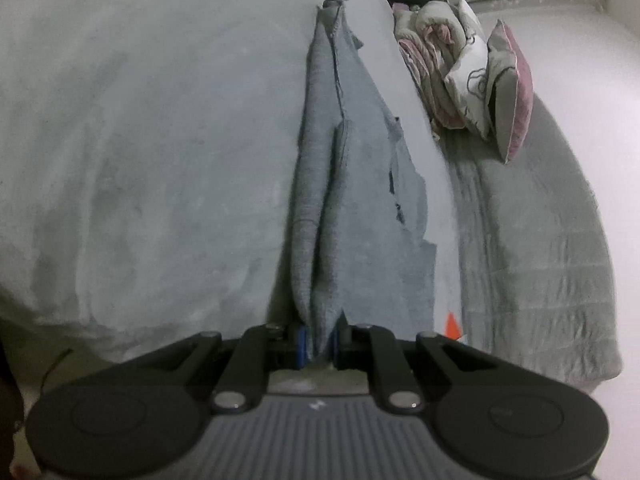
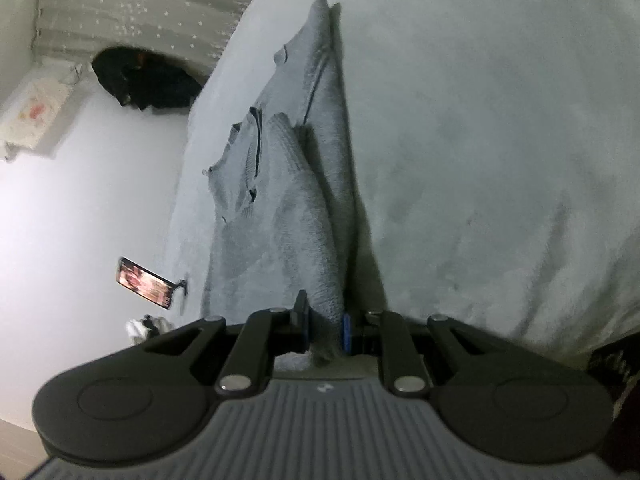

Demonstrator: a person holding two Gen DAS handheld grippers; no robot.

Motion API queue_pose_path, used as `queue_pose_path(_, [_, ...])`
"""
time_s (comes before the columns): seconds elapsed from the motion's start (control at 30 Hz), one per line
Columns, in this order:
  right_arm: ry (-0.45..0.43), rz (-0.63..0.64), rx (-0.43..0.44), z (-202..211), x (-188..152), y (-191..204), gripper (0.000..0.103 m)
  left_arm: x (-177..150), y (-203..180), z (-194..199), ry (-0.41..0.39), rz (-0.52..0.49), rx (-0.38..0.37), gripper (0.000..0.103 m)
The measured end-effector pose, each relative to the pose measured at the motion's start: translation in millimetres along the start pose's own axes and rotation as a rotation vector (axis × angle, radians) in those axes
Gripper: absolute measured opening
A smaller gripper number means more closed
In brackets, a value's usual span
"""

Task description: Fold clothes

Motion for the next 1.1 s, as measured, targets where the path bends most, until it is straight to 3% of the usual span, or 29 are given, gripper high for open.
queue_pose_path(0.23, [-0.017,-0.072,0.130,5,20,21,0.019,10,-23,13,-0.012,0.044,-0.156,0.011])
queue_pose_path(0.47, [-0.063,-0.134,0.256,6,53,62,0.019,43,-58,19,-0.055,0.112,-0.282,0.011])
queue_pose_path(0.77, [-0.124,-0.189,0.280,-15,103,85,0.019,100,-88,-1,-0.104,0.204,-0.318,0.011])
queue_pose_path(1.1, [-0.165,-0.312,0.285,-46,146,56,0.019,162,-74,-56,-0.164,0.340,-0.274,0.012])
Point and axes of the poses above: each gripper's, at about its wrist camera, not at the fingertips, and z roughly against the way its jaws point, y to its left, x to its top, the point moved 7 cm from there along -z, roughly the way its jaws point, and after that the axes turned 1 degree about x, right-handed, at the moved point
